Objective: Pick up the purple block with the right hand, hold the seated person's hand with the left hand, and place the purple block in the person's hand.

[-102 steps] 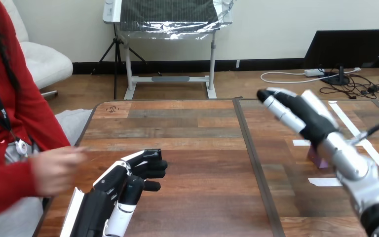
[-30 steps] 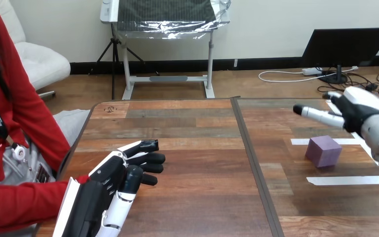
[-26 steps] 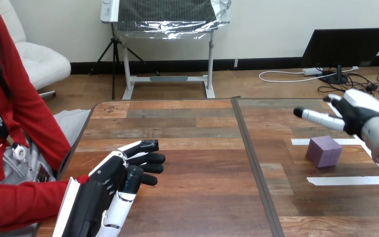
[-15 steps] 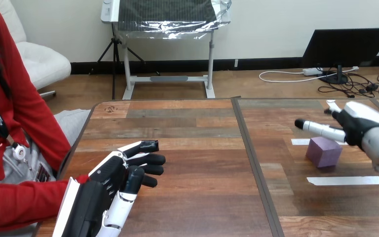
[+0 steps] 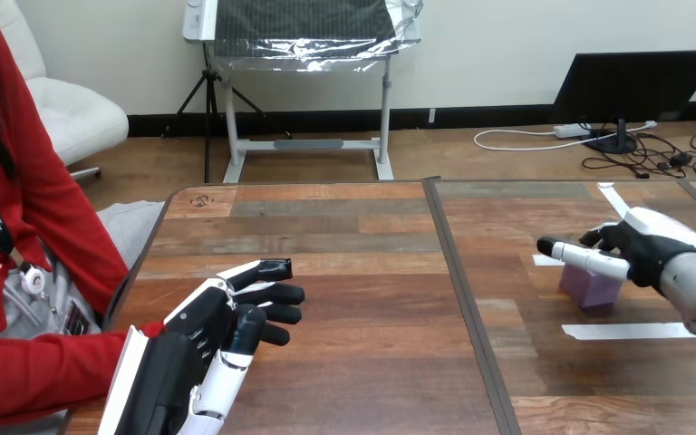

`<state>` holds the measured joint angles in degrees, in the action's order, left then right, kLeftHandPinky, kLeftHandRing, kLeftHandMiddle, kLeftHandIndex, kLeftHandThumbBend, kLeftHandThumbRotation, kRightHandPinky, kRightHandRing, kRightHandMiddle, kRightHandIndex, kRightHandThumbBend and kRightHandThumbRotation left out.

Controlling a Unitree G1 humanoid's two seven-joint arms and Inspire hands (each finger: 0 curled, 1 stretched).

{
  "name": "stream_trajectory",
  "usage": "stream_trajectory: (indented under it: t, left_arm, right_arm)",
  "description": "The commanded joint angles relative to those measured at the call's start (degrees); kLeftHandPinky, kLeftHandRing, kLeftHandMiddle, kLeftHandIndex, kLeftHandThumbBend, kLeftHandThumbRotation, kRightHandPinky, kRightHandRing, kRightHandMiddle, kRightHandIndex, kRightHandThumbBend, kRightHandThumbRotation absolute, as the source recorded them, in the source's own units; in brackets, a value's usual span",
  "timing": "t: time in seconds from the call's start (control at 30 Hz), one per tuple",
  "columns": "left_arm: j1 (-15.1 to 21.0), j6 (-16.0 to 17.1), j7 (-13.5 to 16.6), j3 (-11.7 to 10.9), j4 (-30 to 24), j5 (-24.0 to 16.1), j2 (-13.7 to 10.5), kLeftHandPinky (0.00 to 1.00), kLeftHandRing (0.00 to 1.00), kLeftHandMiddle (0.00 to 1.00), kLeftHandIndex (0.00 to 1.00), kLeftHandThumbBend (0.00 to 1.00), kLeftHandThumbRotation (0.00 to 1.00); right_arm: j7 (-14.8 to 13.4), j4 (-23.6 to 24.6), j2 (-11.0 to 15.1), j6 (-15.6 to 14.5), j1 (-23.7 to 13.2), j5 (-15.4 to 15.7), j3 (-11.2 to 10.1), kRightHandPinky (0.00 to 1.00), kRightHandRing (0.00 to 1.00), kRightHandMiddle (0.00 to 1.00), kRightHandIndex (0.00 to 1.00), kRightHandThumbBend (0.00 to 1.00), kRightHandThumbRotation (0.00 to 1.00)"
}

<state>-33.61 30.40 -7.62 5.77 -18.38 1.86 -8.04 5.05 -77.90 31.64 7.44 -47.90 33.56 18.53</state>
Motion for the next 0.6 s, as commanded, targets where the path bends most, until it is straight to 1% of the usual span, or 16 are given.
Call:
stream_trajectory:
  t: [0.0,0.13,0.23,0.3,0.37,0.57]
  left_arm:
    - [2.94,0.15,-0.16,-0.57,-1.86,0.12,0.18,0.58,0.65,0.68,0.72,0.41,0.82]
    - [3.04,0.2,-0.27,-0.68,-1.82,0.09,0.11,0.58,0.64,0.67,0.72,0.4,0.82]
    - [3.11,0.17,-0.29,-0.74,-1.79,0.06,0.12,0.57,0.64,0.67,0.72,0.39,0.81]
    - [3.16,0.18,-0.34,-0.73,-1.78,0.16,0.15,0.57,0.64,0.67,0.72,0.38,0.81]
    - [3.16,0.11,-0.4,-0.74,-1.84,0.18,0.13,0.57,0.64,0.67,0.72,0.37,0.8]
    - [3.24,0.17,-0.65,-0.83,-1.79,0.19,-0.03,0.57,0.64,0.67,0.72,0.37,0.79]
  right_arm:
    - [0.47,0.28,-0.89,0.65,-1.86,-0.62,-0.1,0.76,0.85,0.87,0.85,0.65,0.98]
    - [0.89,0.24,-1.14,-0.05,-2.0,-0.08,0.41,0.77,0.84,0.86,0.84,0.66,0.99]
    - [1.36,0.16,-1.33,-0.52,-2.02,-0.25,0.24,0.77,0.84,0.85,0.83,0.65,0.99]
    - [1.23,0.16,-1.33,-0.76,-2.1,0.59,1.06,0.77,0.83,0.85,0.83,0.65,0.99]
    - [1.13,0.17,-1.33,-0.75,-2.11,0.97,1.41,0.76,0.82,0.84,0.82,0.66,1.0]
    - [1.12,0.07,-1.48,-0.63,-1.87,0.42,0.87,0.74,0.79,0.8,0.78,0.66,1.0]
